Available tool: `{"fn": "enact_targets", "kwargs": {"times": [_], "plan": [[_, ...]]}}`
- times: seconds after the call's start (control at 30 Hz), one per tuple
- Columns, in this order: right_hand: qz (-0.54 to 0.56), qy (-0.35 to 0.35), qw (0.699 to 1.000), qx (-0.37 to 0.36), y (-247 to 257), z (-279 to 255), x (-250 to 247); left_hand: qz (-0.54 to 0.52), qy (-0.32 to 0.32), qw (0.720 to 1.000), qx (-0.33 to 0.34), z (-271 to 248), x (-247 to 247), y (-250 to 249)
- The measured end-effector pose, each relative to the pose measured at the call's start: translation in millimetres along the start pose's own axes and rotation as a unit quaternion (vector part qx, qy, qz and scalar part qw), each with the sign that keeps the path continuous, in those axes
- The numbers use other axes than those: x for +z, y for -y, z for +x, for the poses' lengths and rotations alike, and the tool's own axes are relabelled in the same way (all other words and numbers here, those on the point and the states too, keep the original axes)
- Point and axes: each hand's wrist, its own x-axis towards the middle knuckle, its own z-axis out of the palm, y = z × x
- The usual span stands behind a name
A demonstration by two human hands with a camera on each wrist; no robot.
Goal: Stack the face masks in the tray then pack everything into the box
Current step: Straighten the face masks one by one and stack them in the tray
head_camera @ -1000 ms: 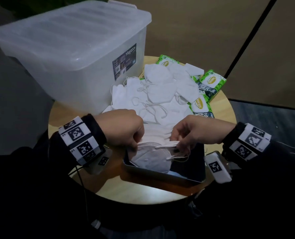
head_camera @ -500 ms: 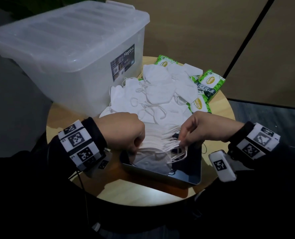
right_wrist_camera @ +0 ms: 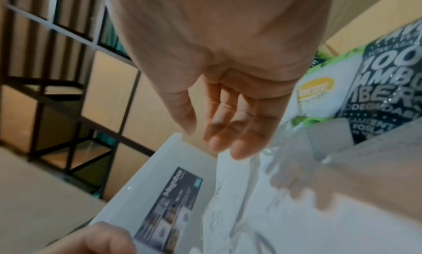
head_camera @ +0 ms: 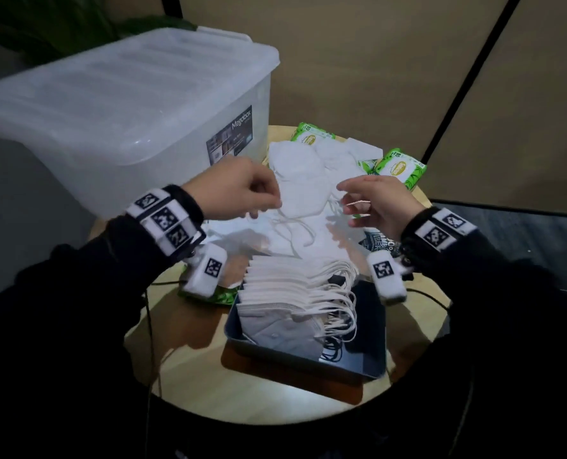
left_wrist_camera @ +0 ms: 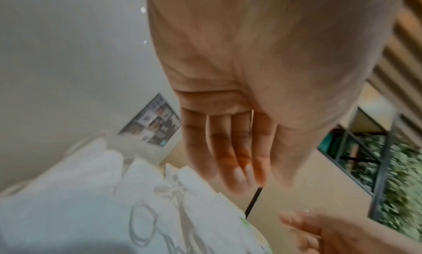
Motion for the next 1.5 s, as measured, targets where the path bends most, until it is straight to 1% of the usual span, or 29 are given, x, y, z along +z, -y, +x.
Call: {"fn": "enact_targets", "kwargs": {"times": [0.07, 0.1, 0.17, 0.23, 0.3, 0.33, 0.37, 0.5, 0.53, 0.57, 0.6, 0.63, 0.67, 0.7, 0.73, 0.77, 0.8, 0.87, 0.93, 0.97, 1.0, 1.07, 1.13, 1.17, 1.23, 1.3, 1.37, 1.43, 1.5], "plan": [[0.028, -0.035, 0.999, 0.029, -3.8, 17.9, 4.4, -0.058, -0.039, 0.997, -0.029, 25.5, 8.3, 14.2], [0.029, -0.053, 0.997, 0.037, -6.8, 25.7, 8.4, -0.069, -0.052, 0.995, -0.041, 36.8, 14.8, 21.4], [0.032, -0.075, 0.996, 0.044, -12.9, 39.4, 17.0, -0.039, -0.052, 0.997, -0.048, 52.6, 30.2, 34.4], [0.030, -0.086, 0.995, 0.048, -15.4, 49.9, 23.7, 0.009, -0.030, 0.998, -0.045, 60.4, 44.8, 41.4], [-0.013, -0.087, 0.995, 0.036, -16.2, 57.1, 26.9, 0.033, -0.031, 0.998, -0.041, 65.4, 54.1, 44.0], [-0.037, -0.074, 0.996, 0.026, -16.2, 59.1, 27.9, 0.036, -0.037, 0.998, -0.042, 66.5, 56.7, 43.3], [-0.052, -0.045, 0.998, 0.016, -16.5, 59.4, 29.0, 0.041, -0.041, 0.998, -0.041, 68.1, 59.4, 42.7], [-0.055, 0.117, 0.991, -0.021, -11.2, 50.1, 28.1, 0.078, -0.042, 0.995, -0.041, 68.5, 67.4, 35.7], [-0.051, 0.138, 0.989, -0.033, -8.1, 48.4, 26.7, 0.084, -0.058, 0.994, -0.040, 68.0, 66.7, 34.3], [-0.050, 0.132, 0.989, -0.046, -5.6, 46.3, 25.3, 0.088, -0.081, 0.992, -0.035, 69.0, 64.6, 34.7], [-0.044, 0.095, 0.993, -0.059, -4.7, 46.9, 23.3, 0.085, -0.101, 0.991, -0.034, 68.8, 59.2, 32.9], [-0.034, 0.028, 0.997, -0.066, -5.6, 49.5, 19.5, 0.068, -0.119, 0.990, -0.031, 68.9, 52.4, 31.8], [-0.026, -0.056, 0.996, -0.067, -8.3, 54.3, 13.3, 0.049, -0.135, 0.989, -0.033, 67.1, 44.5, 29.6], [-0.037, -0.138, 0.988, -0.066, -12.2, 60.3, 5.6, 0.030, -0.152, 0.987, -0.036, 65.3, 36.3, 28.4], [-0.072, -0.201, 0.975, -0.062, -16.1, 66.6, -3.1, 0.010, -0.174, 0.984, -0.042, 62.9, 27.4, 26.1], [-0.125, -0.230, 0.964, -0.046, -20.0, 70.8, -10.6, -0.010, -0.199, 0.979, -0.043, 60.0, 18.5, 23.7], [-0.177, -0.234, 0.956, -0.025, -23.3, 73.9, -16.9, -0.035, -0.221, 0.974, -0.046, 57.0, 10.2, 20.5], [-0.274, -0.208, 0.939, 0.016, -25.0, 76.3, -22.9, -0.115, -0.257, 0.958, -0.054, 49.2, -4.0, 12.0], [-0.343, -0.189, 0.919, 0.047, -27.0, 79.1, -25.4, -0.213, -0.266, 0.939, -0.053, 40.5, -12.7, 5.7], [-0.355, -0.182, 0.916, 0.051, -26.4, 78.8, -24.6, -0.251, -0.266, 0.929, -0.053, 36.6, -15.5, 3.0], [-0.348, -0.181, 0.919, 0.043, -27.8, 81.4, -25.2, -0.279, -0.264, 0.922, -0.055, 32.8, -17.2, 0.6], [-0.281, -0.207, 0.937, 0.019, -27.6, 82.4, -23.3, -0.319, -0.258, 0.910, -0.057, 24.7, -18.6, -4.4], [-0.201, -0.241, 0.948, -0.046, -25.2, 77.7, -19.8, -0.353, -0.252, 0.899, -0.057, 18.1, -18.7, -4.6], [-0.161, -0.248, 0.952, -0.085, -22.1, 74.2, -17.4, -0.366, -0.248, 0.895, -0.054, 14.3, -18.8, -4.5], [-0.086, -0.239, 0.956, -0.144, -12.5, 64.9, -11.1, -0.365, -0.239, 0.899, -0.042, 8.9, -19.0, -2.0], [-0.023, -0.210, 0.958, -0.192, -3.3, 53.6, -6.4, -0.332, -0.219, 0.917, -0.017, 6.1, -20.3, -1.2], [0.018, -0.176, 0.958, -0.225, 4.0, 39.7, -2.0, -0.290, -0.202, 0.935, 0.022, 4.8, -19.7, -4.5], [0.021, -0.127, 0.962, -0.242, 6.4, 26.0, 5.4, -0.226, -0.209, 0.949, 0.063, 4.1, -14.6, -10.5], [-0.007, -0.068, 0.965, -0.255, 6.3, 14.4, 14.3, -0.168, -0.220, 0.956, 0.097, 3.4, -5.9, -18.5]]}}
